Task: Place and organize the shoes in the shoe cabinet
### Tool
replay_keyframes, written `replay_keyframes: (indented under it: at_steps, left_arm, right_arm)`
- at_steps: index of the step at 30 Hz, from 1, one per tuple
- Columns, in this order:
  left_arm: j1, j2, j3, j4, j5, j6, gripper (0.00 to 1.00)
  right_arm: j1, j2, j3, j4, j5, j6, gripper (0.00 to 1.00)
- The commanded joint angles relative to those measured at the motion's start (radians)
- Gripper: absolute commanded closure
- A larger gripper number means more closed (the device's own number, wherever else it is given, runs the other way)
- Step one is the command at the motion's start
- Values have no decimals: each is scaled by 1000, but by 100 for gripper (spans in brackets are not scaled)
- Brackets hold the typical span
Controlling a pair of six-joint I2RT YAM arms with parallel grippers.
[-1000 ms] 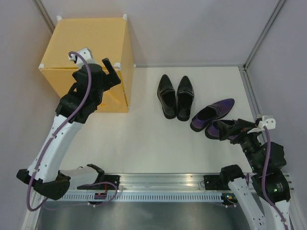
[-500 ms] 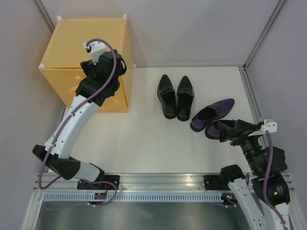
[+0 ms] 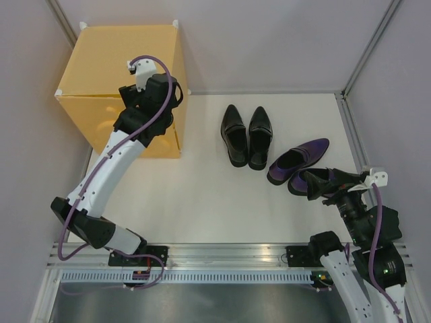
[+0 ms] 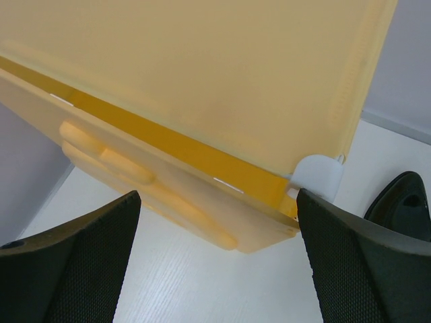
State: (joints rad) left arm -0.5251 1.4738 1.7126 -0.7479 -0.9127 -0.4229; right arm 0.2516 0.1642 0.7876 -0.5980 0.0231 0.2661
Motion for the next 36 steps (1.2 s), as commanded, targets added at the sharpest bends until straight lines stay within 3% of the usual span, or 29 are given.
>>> replay_keyframes:
  at_steps: [1, 18, 36]
  left_arm:
    - [-3, -4, -34, 13, -11, 49, 0]
    - [-1, -248, -215, -119, -63, 26, 1]
    - [114, -503, -240, -620, -169, -161, 0]
  right_arm:
    - [5, -11, -5, 33, 8, 12, 2]
    - [5, -18, -11, 33, 12, 15, 2]
    - [5, -20, -22, 38, 17, 16, 2]
